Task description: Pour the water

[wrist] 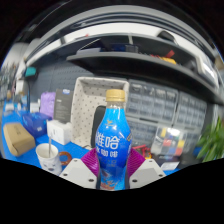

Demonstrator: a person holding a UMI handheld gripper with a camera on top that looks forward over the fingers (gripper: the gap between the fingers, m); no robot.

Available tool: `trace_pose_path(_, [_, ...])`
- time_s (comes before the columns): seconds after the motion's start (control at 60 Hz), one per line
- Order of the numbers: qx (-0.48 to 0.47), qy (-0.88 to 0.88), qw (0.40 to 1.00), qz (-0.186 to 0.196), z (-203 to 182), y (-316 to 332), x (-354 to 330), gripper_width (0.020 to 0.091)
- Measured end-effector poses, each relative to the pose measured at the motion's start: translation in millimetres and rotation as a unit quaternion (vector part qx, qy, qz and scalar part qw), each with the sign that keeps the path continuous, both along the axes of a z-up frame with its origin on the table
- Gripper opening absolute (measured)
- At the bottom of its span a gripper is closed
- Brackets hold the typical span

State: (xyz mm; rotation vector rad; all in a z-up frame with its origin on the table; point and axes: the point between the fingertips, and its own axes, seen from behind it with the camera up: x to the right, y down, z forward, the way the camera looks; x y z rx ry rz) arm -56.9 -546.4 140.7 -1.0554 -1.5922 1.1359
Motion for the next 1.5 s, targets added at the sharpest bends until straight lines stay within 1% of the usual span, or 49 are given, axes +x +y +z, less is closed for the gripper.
trace_pose_path(0.017, [-0.019, -0.001, 1.000, -0.013, -5, -10, 4, 0.0324])
trace_pose_path(0.05, [-0.050, -0.013, 0.999, -0.002, -12, 0, 1, 0.0325])
trace_pose_path(0.1, [-0.070, -0.022, 0.997, -0.003, -21, 7, 2, 0.0324])
trace_pose_path(0.15, [-0.072, -0.023, 0.997, -0.006, -31, 10, 3, 0.0324])
trace_pose_path(0.167, [-0.071, -0.020, 0.997, -0.016, -34, 7, 4, 0.0324])
trace_pose_path(0.183, [-0.071, -0.019, 0.997, -0.017, -36, 8, 4, 0.0329])
trace_pose_path(0.367, [-0.070, -0.013, 0.997, -0.013, -62, 5, 5, 0.0330])
trace_pose_path(0.383, [-0.070, -0.019, 0.997, -0.011, -67, 4, 5, 0.0391])
trace_pose_path(0.4, [-0.072, -0.013, 0.997, -0.009, -65, 3, 5, 0.0346])
trace_pose_path(0.517, [-0.069, -0.009, 0.997, -0.013, -66, 6, 7, 0.0344])
trace_pose_path(0.567, [-0.070, -0.010, 0.997, -0.014, -66, 6, 8, 0.0363])
trace_pose_path(0.583, [-0.070, -0.010, 0.997, -0.014, -66, 6, 8, 0.0391])
trace_pose_path(0.6, [-0.071, -0.009, 0.997, -0.014, -66, 6, 8, 0.0392])
trace_pose_path(0.617, [-0.071, -0.010, 0.997, -0.014, -66, 6, 9, 0.0417])
trace_pose_path(0.65, [-0.074, -0.010, 0.997, -0.015, -65, 7, 9, 0.0433])
trace_pose_path(0.75, [-0.074, -0.019, 0.997, -0.017, -68, 7, 10, 0.0510])
trace_pose_path(0.783, [-0.074, -0.030, 0.997, -0.021, -71, 8, 12, 0.0563])
trace_pose_path(0.8, [-0.074, -0.034, 0.996, -0.023, -73, 9, 13, 0.0601])
trace_pose_path(0.817, [-0.075, -0.038, 0.996, -0.025, -75, 9, 15, 0.0670])
trace_pose_path(0.85, [-0.077, -0.041, 0.996, -0.029, -75, 10, 18, 0.0743])
trace_pose_path(0.867, [-0.078, -0.041, 0.996, -0.028, -75, 10, 20, 0.0767])
trace_pose_path(0.9, [-0.079, -0.041, 0.996, -0.029, -74, 10, 25, 0.0770])
trace_pose_path(0.933, [-0.079, -0.044, 0.995, -0.032, -75, 11, 30, 0.0789])
trace_pose_path(1.167, [-0.084, -0.069, 0.992, -0.071, -80, 26, 86, 0.0801])
trace_pose_path(1.3, [-0.090, -0.068, 0.989, -0.093, -71, 33, 119, 0.0801])
trace_pose_path(1.4, [-0.096, -0.058, 0.989, -0.101, -61, 36, 138, 0.0803])
trace_pose_path(1.5, [-0.093, -0.052, 0.989, -0.101, -54, 37, 152, 0.0803])
